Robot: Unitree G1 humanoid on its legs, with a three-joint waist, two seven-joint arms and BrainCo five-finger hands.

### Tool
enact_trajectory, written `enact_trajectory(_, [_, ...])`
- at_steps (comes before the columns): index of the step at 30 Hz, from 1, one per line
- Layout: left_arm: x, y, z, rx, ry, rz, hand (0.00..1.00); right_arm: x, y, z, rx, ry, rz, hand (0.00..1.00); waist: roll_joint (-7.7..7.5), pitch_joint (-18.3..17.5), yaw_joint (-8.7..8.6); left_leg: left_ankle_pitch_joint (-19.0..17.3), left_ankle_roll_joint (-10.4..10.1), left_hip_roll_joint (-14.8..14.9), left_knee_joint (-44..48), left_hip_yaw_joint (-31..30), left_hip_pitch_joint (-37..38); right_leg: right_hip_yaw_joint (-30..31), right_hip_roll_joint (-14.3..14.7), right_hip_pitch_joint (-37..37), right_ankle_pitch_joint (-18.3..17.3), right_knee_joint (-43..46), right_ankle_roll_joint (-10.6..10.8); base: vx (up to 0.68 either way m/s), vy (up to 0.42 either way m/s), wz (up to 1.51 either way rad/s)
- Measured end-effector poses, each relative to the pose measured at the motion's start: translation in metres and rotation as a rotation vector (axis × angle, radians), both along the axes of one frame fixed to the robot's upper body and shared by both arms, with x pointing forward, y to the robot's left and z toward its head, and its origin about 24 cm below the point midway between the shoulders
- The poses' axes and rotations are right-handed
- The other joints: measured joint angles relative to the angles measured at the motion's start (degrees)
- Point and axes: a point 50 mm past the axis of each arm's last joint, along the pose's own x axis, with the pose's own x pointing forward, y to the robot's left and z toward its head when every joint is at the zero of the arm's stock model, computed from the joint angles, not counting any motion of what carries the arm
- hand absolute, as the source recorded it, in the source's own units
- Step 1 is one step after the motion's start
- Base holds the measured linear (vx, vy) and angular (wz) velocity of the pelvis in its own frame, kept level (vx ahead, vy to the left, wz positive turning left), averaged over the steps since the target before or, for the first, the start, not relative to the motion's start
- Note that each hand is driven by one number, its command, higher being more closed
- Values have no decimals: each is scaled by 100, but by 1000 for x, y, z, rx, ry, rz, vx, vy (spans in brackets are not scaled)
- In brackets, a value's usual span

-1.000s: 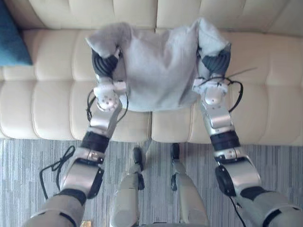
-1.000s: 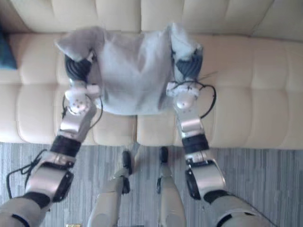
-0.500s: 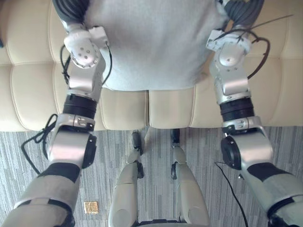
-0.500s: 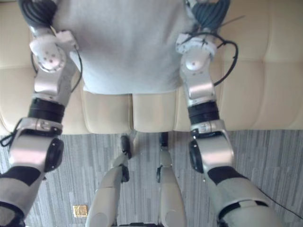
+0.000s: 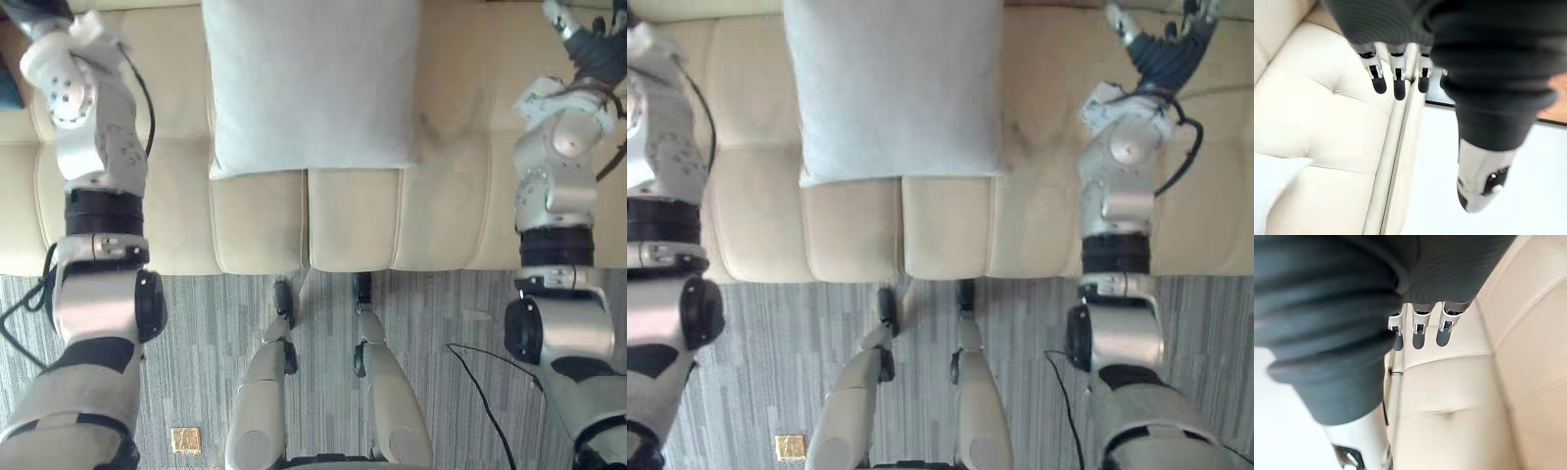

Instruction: Pick up cushions and gather them together orderly.

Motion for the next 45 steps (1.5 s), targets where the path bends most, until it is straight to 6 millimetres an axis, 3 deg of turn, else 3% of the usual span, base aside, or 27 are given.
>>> enact_trajectory(1, [-1,3,-36,9,84,7,0,-7,-5,-25,-19,56,0,0,1,-3,2,-13,-20,12,0,-6,104,-17,12,110,-20,0,-3,-21,-53,3])
enact_trajectory(2, [-3,3,-51,7,120,8,0,-11,-7,-36,-22,79,0,0,6,-7,2,-17,-26,12,-1,-9,144,-26,11,154,-46,-1,-3,-15,-48,8])
enact_trajectory(4, [-11,-5,-114,7,272,-14,0,-26,-10,-83,-11,183,-1,0,8,-49,10,-46,-78,-13,-32,-65,273,-111,-14,316,-268,-1,-74,-12,-56,13])
enact_trajectory(6, [-22,-11,-152,-12,364,-27,0,-35,-6,-114,8,264,13,0,8,-103,11,-23,-110,-2,-104,-100,357,-140,4,379,-345,-1,-61,-5,-63,9])
enact_trajectory(8, [-53,-36,-233,-93,574,-95,0,-63,7,-190,83,480,42,0,9,-233,42,-30,-139,53,-197,-174,558,-242,66,583,-470,-1,-90,20,-84,13])
enact_trajectory(10, [-77,-49,-274,-122,718,-138,0,-86,16,-229,136,602,61,0,8,-372,64,-35,-199,92,-202,-176,694,-303,94,735,-527,3,-117,51,-70,8])
enact_trajectory(12, [-95,-56,-300,-113,821,-164,0,-105,22,-255,180,687,71,0,17,-447,94,-94,-230,125,-200,-177,900,-327,122,931,-591,40,-134,73,-49,2])
enact_trajectory(14, [-129,-62,-346,-101,1031,-190,0,-138,28,-299,209,877,90,0,34,-1001,132,-155,-259,151,-242,-186,1147,-376,143,1135,-771,117,-123,122,-44,4])
enact_trajectory(17, [-158,-70,-385,-89,1238,-217,0,-169,36,-343,288,1072,117,0,72,-1455,179,-198,-290,159,-410,-214,1600,-457,152,1496,-998,212,-130,92,-14,9])
enact_trajectory(22, [-202,-81,-430,-89,1522,-257,0,-211,59,-392,382,1341,191,0,89,-1907,220,-238,-323,169,-677,-222,2149,-567,152,1895,-1223,291,-133,78,-5,3])
enact_trajectory(27, [-230,-82,-448,-126,1659,-243,0,-236,65,-411,420,1483,194,0,56,-2180,225,-244,-333,170,-908,-239,2560,-647,152,2192,-1369,349,-92,75,-5,5])
enact_trajectory(31, [-236,-83,-451,-119,1692,-242,0,-246,61,-416,459,1518,161,0,43,-2247,225,-244,-332,142,-989,-299,2786,-713,127,2402,-1388,354,-89,61,7,6])
enact_trajectory(32, [-259,-67,-460,-68,1825,-229,0,-253,51,-427,458,1637,156,0,55,-2305,159,-352,-131,-227,-1170,-595,3115,-795,-133,2693,-1650,439,84,14,4,4])
enact_trajectory(45, [-262,-70,-461,-94,1826,-223,0,-255,55,-428,472,1656,159,0,61,-2164,114,-421,-129,-174,-1158,-264,3501,-595,-122,2822,-1774,709,71,-15,-1,-9])
